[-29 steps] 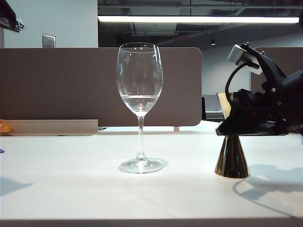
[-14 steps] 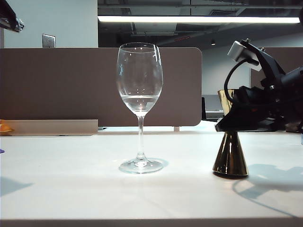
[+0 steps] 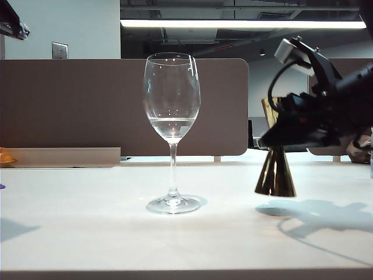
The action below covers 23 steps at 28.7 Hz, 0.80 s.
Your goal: Pick up the jigger and pour the water inside into the glass.
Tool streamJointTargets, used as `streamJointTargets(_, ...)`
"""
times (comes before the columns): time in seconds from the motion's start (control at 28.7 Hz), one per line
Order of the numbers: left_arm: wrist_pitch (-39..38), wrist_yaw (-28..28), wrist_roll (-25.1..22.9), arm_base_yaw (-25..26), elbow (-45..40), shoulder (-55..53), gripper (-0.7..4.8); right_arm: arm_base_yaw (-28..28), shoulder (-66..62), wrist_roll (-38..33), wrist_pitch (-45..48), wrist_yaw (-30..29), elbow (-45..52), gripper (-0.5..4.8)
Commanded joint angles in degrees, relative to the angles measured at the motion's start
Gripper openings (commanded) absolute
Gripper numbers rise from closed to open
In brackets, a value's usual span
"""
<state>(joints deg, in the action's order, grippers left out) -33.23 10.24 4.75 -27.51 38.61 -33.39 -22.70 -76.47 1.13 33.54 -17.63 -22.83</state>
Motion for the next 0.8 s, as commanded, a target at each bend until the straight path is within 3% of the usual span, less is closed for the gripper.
streamJointTargets(0.03,0.8,-0.2,-0.2,-0.1,0.3,0.1,-0.04,0.0,1.4,0.3,-3.1,-0.1,-3.5,-0.02)
streamJointTargets(0.8,3.5,-5.4,-0.2,0.0,0.3,0.0,-0.04,-0.3,5.2,6.1,-34.2,-0.1,-30.8,-0.02)
